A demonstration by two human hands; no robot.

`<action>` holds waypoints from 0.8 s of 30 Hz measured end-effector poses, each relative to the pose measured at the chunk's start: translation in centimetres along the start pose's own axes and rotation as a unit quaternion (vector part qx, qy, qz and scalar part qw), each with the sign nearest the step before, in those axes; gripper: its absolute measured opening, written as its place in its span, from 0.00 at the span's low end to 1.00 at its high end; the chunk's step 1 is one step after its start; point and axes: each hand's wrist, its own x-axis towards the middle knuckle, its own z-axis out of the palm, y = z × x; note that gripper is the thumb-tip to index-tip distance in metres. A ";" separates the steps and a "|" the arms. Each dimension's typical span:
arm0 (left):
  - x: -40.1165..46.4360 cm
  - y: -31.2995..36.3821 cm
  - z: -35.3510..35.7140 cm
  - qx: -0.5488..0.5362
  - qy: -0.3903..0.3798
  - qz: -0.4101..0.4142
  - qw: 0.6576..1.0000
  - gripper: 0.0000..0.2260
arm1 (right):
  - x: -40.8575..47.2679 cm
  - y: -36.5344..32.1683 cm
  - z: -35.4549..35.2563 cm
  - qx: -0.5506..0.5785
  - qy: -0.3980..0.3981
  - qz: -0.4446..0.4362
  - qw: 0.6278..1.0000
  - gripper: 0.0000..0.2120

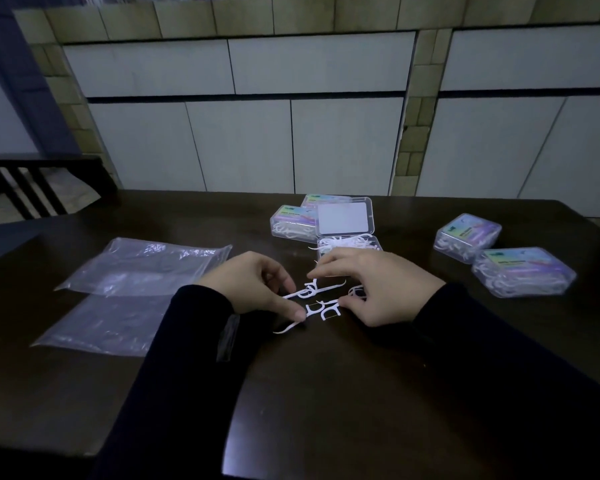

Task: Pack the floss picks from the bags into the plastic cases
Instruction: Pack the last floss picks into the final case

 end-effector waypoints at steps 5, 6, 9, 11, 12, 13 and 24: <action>0.2 -0.1 0.0 -0.015 0.007 0.005 1.000 0.11 | 0.1 -0.2 0.4 -0.008 -0.040 0.000 0.999 0.28; 0.2 -0.1 0.0 -0.018 0.010 0.007 1.000 0.09 | 0.1 -0.2 0.4 -0.017 -0.039 0.004 0.999 0.27; 0.3 -0.3 0.0 -0.012 0.020 0.008 1.000 0.05 | 0.2 -0.4 0.1 -0.042 -0.038 0.012 0.998 0.24; 0.3 -0.3 0.0 -0.006 0.030 0.009 0.999 0.04 | 0.3 -0.4 -0.2 -0.052 -0.038 0.011 0.998 0.22; 0.3 -0.3 0.0 -0.005 0.034 0.009 0.999 0.03 | 0.4 -0.4 -0.3 -0.053 -0.040 0.011 0.998 0.21; 0.3 -0.4 0.0 -0.006 0.036 0.009 0.999 0.03 | 0.4 -0.5 -0.2 -0.055 -0.042 0.011 0.998 0.21; 0.2 -0.4 -0.3 -0.016 0.019 -0.003 1.000 0.06 | 0.7 -1.2 1.2 -0.079 -0.031 0.017 0.996 0.26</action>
